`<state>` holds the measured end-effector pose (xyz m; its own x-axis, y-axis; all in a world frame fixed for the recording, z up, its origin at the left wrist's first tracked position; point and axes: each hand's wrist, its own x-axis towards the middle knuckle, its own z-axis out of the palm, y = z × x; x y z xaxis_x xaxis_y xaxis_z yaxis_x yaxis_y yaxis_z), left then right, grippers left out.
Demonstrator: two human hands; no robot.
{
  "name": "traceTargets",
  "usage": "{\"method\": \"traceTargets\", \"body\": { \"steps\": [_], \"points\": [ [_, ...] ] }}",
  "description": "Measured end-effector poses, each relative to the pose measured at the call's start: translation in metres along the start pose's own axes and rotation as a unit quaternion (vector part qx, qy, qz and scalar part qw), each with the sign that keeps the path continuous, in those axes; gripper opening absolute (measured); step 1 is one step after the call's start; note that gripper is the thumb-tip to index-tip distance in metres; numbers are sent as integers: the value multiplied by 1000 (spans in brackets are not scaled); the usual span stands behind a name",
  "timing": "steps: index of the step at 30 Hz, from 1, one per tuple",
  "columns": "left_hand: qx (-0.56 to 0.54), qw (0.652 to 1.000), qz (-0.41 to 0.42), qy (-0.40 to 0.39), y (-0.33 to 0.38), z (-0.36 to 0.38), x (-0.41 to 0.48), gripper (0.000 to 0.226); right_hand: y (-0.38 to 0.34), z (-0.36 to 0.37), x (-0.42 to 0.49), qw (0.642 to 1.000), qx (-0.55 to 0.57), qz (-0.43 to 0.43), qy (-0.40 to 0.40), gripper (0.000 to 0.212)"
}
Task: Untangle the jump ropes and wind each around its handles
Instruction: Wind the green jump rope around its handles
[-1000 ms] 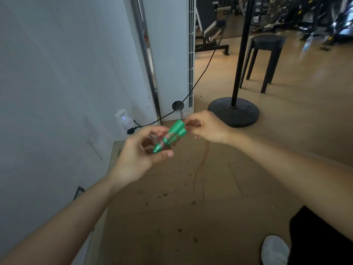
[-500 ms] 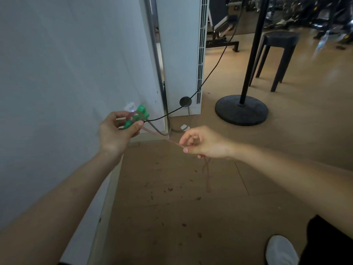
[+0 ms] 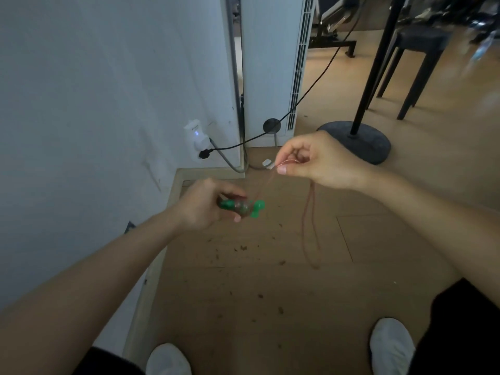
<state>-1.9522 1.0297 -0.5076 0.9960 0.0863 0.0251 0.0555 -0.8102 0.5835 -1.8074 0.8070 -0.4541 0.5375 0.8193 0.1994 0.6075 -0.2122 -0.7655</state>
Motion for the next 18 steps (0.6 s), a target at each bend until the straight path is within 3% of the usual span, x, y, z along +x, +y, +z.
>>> {"method": "traceTargets", "body": {
  "steps": [2,8,14,18],
  "points": [
    [10,998,37,-40,6,9,-3,49,0,-6,0,1000,-1,-5,5,11],
    [16,993,105,-59,29,16,-12,47,12,-11,8,1000,7,4,24,15],
    [-168,985,35,-25,45,4,-18,46,31,-4,12,997,-6,27,65,18],
    [-293,956,12,8,48,0,-16,58,42,1,17,997,-26,48,63,14]
  ]
}}
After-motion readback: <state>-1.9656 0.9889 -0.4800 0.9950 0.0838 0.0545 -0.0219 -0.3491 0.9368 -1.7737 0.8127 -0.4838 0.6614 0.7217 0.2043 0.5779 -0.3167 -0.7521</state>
